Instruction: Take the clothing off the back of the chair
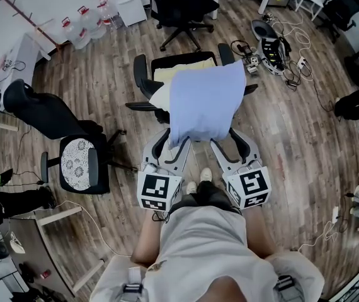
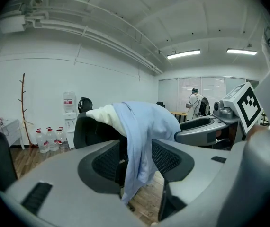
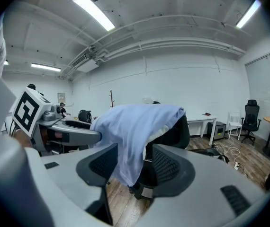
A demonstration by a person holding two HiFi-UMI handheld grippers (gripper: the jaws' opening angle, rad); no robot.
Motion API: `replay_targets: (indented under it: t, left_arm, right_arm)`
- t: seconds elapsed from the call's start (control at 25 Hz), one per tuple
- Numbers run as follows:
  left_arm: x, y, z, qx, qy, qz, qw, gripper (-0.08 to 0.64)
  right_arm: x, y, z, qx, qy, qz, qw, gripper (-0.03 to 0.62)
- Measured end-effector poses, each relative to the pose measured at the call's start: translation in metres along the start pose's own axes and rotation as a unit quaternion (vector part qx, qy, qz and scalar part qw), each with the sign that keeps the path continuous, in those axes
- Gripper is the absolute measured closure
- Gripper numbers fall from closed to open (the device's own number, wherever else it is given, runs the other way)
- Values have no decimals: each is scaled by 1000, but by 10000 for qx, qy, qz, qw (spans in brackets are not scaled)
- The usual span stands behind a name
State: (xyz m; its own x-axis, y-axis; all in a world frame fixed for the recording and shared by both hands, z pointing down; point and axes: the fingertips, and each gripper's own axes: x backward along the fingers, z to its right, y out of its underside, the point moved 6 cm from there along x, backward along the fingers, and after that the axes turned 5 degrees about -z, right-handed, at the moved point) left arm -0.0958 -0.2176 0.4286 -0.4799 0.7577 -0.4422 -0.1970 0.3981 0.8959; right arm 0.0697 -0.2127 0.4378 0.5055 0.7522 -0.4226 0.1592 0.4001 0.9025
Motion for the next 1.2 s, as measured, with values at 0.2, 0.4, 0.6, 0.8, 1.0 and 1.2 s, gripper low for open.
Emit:
replay_targets:
  t: [0.2, 0.4, 0.6, 0.8, 1.0, 1.2]
  left_arm:
    - [-4, 1, -2, 11, -24, -29, 10000, 350]
    - [-7, 1, -3, 14, 4, -5, 10000, 351]
    - [-9, 0, -4, 45, 7, 23, 10000, 389]
    - [-10, 0, 0, 25, 87, 25, 10000, 444]
    - [-9, 0, 1, 47, 184, 78, 9998, 484]
    - [-7, 0, 2, 33, 257, 159, 9995, 506]
  right_arm:
    - [-5, 1, 2, -7, -8, -43, 10000, 367]
    - [-10, 2, 1, -8, -37, -64, 10000, 369]
    - [-12, 0, 3, -19, -24, -73, 10000, 408]
    - [-13, 1, 2, -5, -67, -81, 9999, 451]
    - [-13, -2, -4, 65, -107, -23, 9999, 522]
    - [-11, -5, -5, 140, -90, 9, 9999, 546]
